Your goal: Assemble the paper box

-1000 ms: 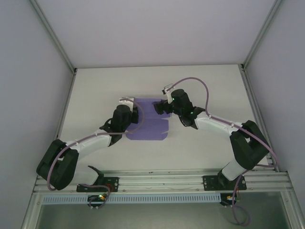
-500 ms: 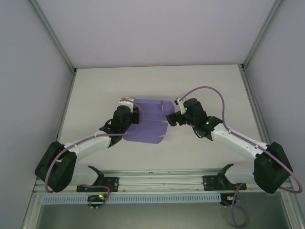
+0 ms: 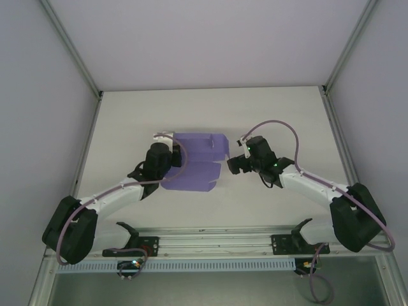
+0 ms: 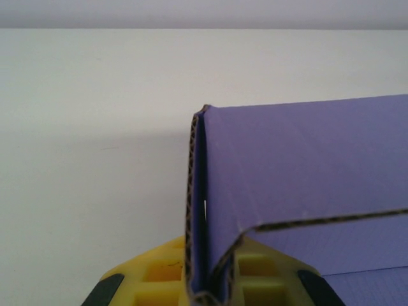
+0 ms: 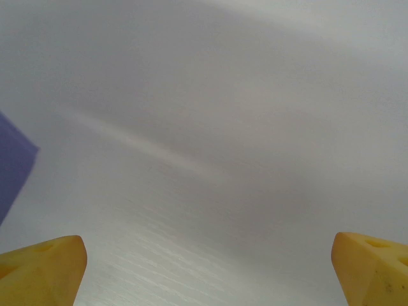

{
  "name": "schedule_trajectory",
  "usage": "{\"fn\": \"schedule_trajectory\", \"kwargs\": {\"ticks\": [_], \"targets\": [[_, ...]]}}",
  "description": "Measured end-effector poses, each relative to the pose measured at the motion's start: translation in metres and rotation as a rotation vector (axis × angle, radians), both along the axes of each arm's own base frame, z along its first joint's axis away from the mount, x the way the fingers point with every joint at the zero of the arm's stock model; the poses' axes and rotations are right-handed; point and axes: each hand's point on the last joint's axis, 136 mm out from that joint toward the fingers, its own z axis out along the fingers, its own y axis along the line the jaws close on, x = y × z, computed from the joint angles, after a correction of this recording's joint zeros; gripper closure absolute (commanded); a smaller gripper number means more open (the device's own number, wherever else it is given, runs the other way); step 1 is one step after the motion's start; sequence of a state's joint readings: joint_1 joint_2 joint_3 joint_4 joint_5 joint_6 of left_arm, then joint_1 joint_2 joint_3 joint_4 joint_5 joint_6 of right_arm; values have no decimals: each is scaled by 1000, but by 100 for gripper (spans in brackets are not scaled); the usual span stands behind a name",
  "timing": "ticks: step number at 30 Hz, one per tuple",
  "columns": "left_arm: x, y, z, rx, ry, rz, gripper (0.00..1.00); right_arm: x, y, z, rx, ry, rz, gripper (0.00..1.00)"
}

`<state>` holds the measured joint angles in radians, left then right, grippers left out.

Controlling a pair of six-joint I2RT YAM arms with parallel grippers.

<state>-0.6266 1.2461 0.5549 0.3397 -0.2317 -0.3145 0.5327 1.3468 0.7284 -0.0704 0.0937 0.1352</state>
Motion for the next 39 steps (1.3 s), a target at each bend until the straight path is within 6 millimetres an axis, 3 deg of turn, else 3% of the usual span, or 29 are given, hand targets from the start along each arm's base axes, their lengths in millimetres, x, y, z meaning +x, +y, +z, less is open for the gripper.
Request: {"fn": "schedule_trajectory", "kwargs": {"ticks": [6, 10, 22, 25, 29, 32, 34, 39], "targets": [[1, 0, 1, -17, 2, 1, 100, 15, 17, 19, 90, -87, 26, 0], [2, -1, 3, -28, -6, 0, 100, 18, 16, 26, 96, -137, 11, 0], [2, -3, 6, -51, -6, -6, 100, -13, -5, 52, 185, -260, -13, 0], [-1, -6, 8, -65, -10, -23, 100, -18, -21, 55, 213, -259, -82, 0], [-6, -2, 1, -49, -1, -26, 100, -14, -70, 55, 255, -218, -280, 0], [-9, 1, -3, -42, 11, -27, 100, -15, -91, 49, 262, -165, -347, 0], [-11, 3, -3, -40, 13, -25, 100, -19, -84, 46, 278, -123, -302, 0], [-12, 5, 3, -45, 1, -18, 100, -44, -25, 62, 382, -72, 29, 10]]}}
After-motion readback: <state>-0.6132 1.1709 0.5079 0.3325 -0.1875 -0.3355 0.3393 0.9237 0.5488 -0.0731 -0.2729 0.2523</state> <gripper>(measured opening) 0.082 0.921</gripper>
